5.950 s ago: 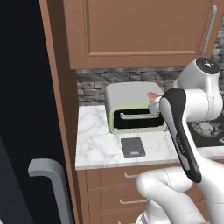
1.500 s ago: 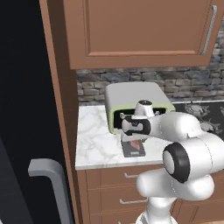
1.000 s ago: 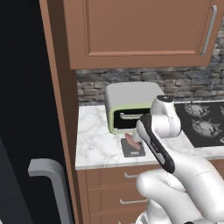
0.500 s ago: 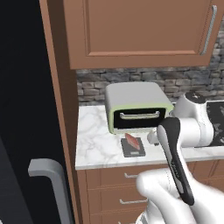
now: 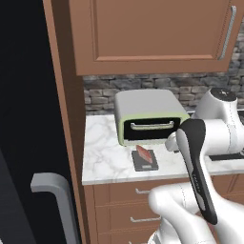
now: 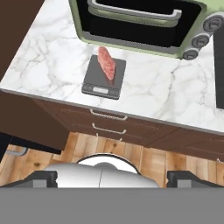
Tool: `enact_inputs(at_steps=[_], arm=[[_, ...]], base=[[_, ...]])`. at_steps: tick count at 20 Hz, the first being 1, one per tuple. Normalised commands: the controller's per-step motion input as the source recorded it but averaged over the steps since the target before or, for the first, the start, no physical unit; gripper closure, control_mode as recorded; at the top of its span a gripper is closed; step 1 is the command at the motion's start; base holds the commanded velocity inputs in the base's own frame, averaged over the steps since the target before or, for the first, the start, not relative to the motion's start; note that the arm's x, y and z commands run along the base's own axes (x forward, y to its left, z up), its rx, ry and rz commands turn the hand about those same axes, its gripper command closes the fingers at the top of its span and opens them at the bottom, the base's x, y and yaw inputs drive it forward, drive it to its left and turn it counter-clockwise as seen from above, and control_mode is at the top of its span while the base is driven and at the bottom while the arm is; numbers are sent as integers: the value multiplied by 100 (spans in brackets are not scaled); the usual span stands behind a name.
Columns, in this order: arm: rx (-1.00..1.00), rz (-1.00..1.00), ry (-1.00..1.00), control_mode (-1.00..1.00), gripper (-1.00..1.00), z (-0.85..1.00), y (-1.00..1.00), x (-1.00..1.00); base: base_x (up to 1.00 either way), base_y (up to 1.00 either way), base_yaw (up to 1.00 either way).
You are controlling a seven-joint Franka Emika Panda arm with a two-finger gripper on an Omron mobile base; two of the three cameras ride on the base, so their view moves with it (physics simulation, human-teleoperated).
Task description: Take the steak from the fridge and place it on the digital scale on the counter by the fridge. Wait a few seconds for a reading, then move it to the plate on the dining counter.
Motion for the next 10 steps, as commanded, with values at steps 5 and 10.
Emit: enact_inputs(at_steps=[5, 10], arm=[[0, 0, 0, -100, -100, 0, 0, 0], [0, 0, 0, -100, -100, 0, 0, 0]], base=[[0, 0, 0], [0, 0, 0]])
